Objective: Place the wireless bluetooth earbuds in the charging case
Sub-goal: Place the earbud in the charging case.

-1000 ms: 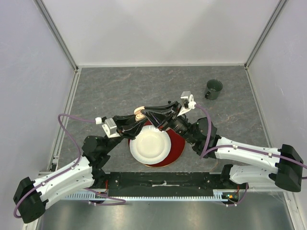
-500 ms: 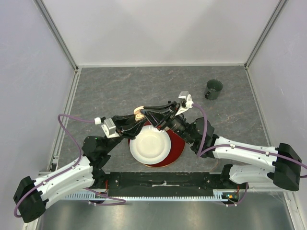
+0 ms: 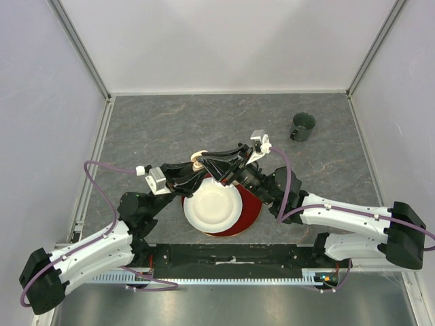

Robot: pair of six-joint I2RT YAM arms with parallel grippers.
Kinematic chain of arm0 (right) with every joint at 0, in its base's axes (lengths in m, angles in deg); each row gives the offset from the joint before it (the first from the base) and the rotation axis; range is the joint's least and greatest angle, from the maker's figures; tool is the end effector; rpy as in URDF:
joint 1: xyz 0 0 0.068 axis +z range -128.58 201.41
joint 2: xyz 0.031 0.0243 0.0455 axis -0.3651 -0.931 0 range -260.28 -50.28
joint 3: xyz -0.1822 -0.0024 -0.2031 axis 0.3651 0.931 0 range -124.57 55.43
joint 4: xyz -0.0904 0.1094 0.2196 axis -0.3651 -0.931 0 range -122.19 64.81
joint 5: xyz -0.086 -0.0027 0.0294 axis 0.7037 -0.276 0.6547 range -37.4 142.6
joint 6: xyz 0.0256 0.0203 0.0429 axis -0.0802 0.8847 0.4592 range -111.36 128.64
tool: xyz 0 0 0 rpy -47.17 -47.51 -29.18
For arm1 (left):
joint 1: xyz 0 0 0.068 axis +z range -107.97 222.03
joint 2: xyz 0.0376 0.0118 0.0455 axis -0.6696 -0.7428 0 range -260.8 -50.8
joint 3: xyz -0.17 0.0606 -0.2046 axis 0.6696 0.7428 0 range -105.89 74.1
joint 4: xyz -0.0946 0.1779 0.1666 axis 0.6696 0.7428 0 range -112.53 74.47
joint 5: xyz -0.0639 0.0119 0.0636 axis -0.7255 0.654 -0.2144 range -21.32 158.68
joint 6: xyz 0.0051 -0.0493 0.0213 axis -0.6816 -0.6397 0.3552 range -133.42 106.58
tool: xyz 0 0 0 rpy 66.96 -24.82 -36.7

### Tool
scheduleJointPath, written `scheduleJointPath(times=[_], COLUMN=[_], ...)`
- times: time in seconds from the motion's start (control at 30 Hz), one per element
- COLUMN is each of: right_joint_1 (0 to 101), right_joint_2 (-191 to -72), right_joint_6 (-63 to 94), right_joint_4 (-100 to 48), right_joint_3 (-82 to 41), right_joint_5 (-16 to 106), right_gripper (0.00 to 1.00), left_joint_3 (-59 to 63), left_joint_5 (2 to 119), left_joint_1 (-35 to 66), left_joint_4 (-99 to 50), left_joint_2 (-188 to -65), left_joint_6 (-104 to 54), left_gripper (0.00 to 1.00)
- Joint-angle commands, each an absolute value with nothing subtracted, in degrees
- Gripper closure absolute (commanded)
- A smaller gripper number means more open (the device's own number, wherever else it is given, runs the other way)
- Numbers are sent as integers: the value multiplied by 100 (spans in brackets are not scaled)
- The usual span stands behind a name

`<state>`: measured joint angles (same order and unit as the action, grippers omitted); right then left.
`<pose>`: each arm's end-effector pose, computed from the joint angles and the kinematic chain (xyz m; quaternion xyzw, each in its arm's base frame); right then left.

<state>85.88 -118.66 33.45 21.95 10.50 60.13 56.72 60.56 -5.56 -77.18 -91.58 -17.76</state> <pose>0.1211 0.2429 0.3605 -0.1334 0.5321 0.5614 0.6196 0.1056 -0.1232 0.3004 0.2376 0.4320 -0.4118 0.7664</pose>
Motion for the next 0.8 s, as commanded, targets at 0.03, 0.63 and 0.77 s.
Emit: scheduleJointPath(times=[0.03, 0.63, 0.77], right_joint_1=[8645, 8681, 8724], right_joint_2=[-11910, -11725, -11716], right_joint_6=[3421, 3333, 3272], right_joint_4=[2386, 2043, 1807], right_joint_3=[841, 1061, 991], right_joint_5=[5884, 6209, 6165], right_gripper=[100, 100, 100], left_joint_3=[5635, 5565, 5591], left_joint_5=[5980, 5962, 5997], left_joint_1=[-543, -560, -552], left_joint_4=[-8132, -8273, -8378], left_joint_2=[-9202, -9176, -9194], left_joint_6=[-1852, -1834, -1817], left_gripper=[98, 98, 98])
